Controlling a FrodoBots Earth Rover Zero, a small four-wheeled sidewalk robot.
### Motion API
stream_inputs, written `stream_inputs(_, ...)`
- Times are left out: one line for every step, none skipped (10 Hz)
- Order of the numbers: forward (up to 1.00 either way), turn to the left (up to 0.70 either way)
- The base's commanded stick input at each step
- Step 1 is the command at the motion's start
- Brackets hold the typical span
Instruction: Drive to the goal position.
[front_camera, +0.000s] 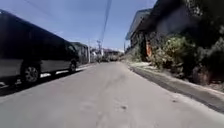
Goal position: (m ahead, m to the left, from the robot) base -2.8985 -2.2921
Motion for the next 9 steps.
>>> stream_inputs(1.00, 0.02)
stream_inputs(1.00, 0.02)
stream_inputs(1.00, 0.02)
stream_inputs(1.00, 0.02)
stream_inputs(1.00, 0.02)
stream_inputs(1.00, 0.02)
stream_inputs(1.00, 0.02)
stream_inputs(1.00, 0.02)
stream_inputs(1.00, 0.02)
